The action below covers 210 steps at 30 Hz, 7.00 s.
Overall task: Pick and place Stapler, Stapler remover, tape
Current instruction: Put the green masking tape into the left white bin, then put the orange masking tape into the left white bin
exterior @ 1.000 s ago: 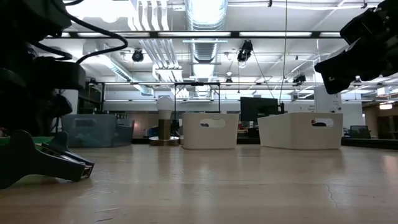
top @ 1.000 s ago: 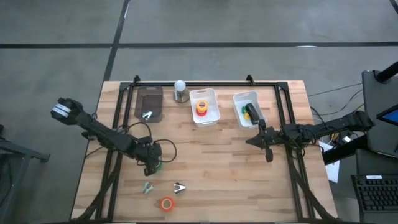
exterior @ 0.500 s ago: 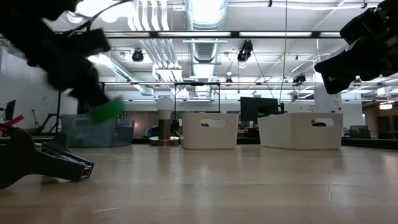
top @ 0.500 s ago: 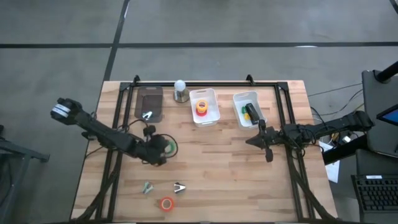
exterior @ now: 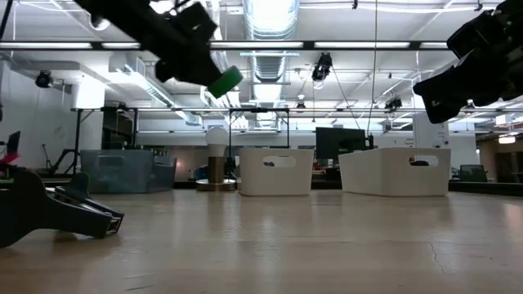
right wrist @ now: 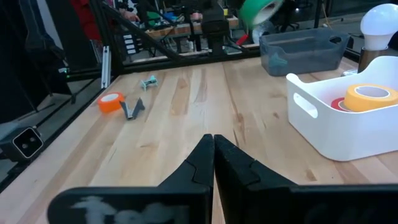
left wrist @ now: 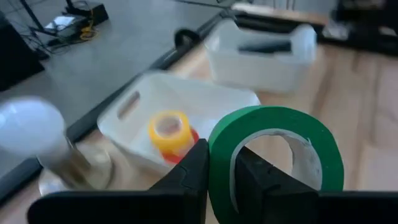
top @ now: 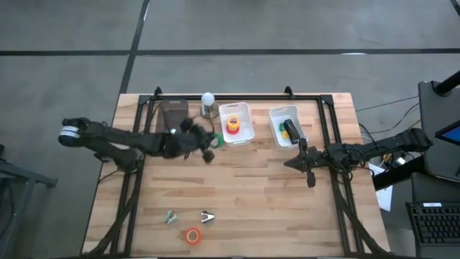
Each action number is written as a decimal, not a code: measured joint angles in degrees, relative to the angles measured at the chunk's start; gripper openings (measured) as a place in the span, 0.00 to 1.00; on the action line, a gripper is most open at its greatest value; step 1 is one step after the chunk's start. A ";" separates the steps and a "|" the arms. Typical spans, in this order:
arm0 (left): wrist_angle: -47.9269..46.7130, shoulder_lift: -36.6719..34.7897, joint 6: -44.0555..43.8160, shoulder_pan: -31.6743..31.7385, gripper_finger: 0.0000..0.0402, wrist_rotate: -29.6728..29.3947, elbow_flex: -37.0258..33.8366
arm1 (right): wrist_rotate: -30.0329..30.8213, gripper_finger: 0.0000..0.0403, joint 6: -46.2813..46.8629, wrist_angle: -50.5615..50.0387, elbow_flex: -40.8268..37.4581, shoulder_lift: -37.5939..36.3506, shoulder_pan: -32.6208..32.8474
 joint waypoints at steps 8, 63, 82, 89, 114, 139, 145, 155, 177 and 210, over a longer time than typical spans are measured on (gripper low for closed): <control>1.11 9.72 2.16 15.33 0.12 17.80 11.12 | 0.01 0.02 0.02 0.01 0.00 0.00 0.00; -23.17 44.58 3.98 19.67 0.42 28.86 42.31 | 0.01 0.02 0.00 0.01 0.04 0.04 -0.02; -30.60 36.54 8.31 18.79 0.49 28.68 42.38 | 0.01 0.02 0.01 -0.01 0.04 0.04 -0.02; -42.22 28.52 8.98 13.84 0.49 28.69 39.49 | 0.03 0.02 0.00 -0.01 0.04 0.04 -0.02; -35.60 8.16 -15.92 -22.08 0.49 31.49 8.84 | 0.03 0.02 0.00 -0.03 0.04 0.04 -0.02; -22.10 25.06 -37.45 -40.99 0.49 31.00 13.50 | 0.03 0.02 0.00 -0.01 0.04 0.03 -0.02; -22.28 29.22 -37.35 -41.29 0.49 31.03 15.76 | 0.03 0.02 0.00 -0.01 0.04 0.04 0.00; -24.14 30.93 -35.51 -40.39 0.41 31.03 15.61 | 0.03 0.02 0.00 -0.01 0.04 0.02 -0.02; -31.49 23.98 -30.04 -35.69 0.19 30.26 15.42 | 0.03 0.02 0.00 -0.01 0.04 0.04 -0.02; -2.85 14.18 14.29 0.93 0.15 7.31 19.22 | 0.03 0.02 0.00 -0.01 0.04 0.02 -0.02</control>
